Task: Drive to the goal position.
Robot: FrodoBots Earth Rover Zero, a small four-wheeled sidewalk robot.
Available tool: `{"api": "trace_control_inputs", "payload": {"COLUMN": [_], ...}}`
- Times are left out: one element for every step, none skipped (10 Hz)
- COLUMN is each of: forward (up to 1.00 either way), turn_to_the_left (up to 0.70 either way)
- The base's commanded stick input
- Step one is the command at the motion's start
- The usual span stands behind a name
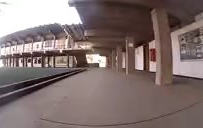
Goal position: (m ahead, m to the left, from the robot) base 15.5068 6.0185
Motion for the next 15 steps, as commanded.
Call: {"api": "trace_control_inputs", "payload": {"forward": [0.50, 0.50, 0.50, 0.50, 0.50, 0.50, 0.50, 0.50, 0.50, 0.50, 0.50, 0.50, 0.50, 0.50, 0.50], "turn_to_the_left": [0.00, 0.00, 0.00, 0.00, 0.00, 0.00, 0.00, 0.00, 0.00, 0.00, 0.00, 0.00, 0.00, 0.00, 0.00]}}
